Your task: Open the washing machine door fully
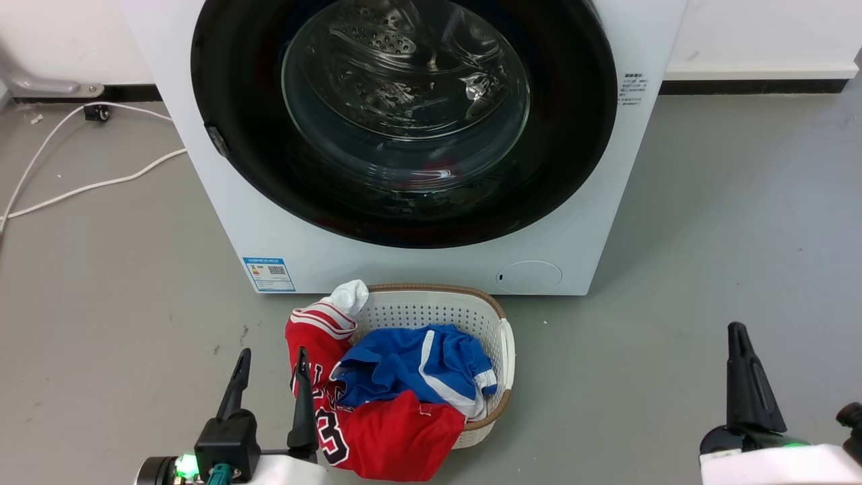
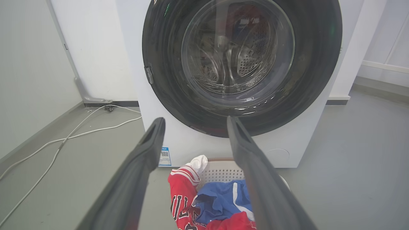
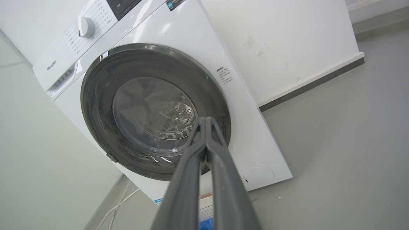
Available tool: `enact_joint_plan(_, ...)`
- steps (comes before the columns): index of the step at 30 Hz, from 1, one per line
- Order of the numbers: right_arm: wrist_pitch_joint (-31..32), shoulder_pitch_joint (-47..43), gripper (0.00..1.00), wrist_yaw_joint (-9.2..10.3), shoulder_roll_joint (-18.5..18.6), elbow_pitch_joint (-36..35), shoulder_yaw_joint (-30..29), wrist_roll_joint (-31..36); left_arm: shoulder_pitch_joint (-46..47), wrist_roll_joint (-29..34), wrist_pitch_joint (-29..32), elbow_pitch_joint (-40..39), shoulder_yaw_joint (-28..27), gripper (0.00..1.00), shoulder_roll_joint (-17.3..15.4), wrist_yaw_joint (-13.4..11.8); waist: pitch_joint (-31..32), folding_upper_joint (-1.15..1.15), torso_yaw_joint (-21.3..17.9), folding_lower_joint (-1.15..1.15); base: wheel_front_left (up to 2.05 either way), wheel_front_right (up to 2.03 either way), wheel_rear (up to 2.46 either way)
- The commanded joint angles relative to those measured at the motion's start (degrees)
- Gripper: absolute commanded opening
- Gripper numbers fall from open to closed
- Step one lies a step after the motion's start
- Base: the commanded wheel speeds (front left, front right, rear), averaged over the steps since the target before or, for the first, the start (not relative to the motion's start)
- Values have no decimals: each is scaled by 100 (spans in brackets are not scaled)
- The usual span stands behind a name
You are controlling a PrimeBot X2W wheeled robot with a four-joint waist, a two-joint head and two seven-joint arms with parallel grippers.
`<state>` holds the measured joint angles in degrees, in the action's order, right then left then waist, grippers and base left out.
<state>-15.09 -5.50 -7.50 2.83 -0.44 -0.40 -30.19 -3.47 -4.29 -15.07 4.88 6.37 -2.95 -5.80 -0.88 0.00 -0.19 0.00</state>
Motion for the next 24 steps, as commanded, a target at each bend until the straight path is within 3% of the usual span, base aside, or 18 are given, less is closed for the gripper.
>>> enact_joint_plan(1, -12, 94, 0, 1, 1, 62, 63, -674, -65, -10, -16, 3, -15, 100, 12, -18, 1, 0, -5, 0, 0, 0, 0)
enact_joint_plan(5, -11, 126, 0, 0, -2, 300, 527, -2581, -65, -32, -16, 6, -6, 100, 11, -6, 11, 0, -5, 0, 0, 0, 0)
enact_joint_plan(13, 65, 172, 0, 1, 6, 135, 870, -5477, -47, -74, -16, 22, 5, 100, 10, -25, -2, 0, 4, 0, 0, 0, 0)
enact_joint_plan(17, 528, 76, 0, 1, 7, -107, 750, -6430, -64, -83, -16, 27, -16, 100, 9, -26, -4, 0, -1, 0, 0, 0, 0)
enact_joint_plan(24, 1378, -93, 0, 1, 5, -357, 350, -7317, -55, -67, -16, -1, -31, 100, 10, -29, 4, 0, 5, 0, 0, 0, 0)
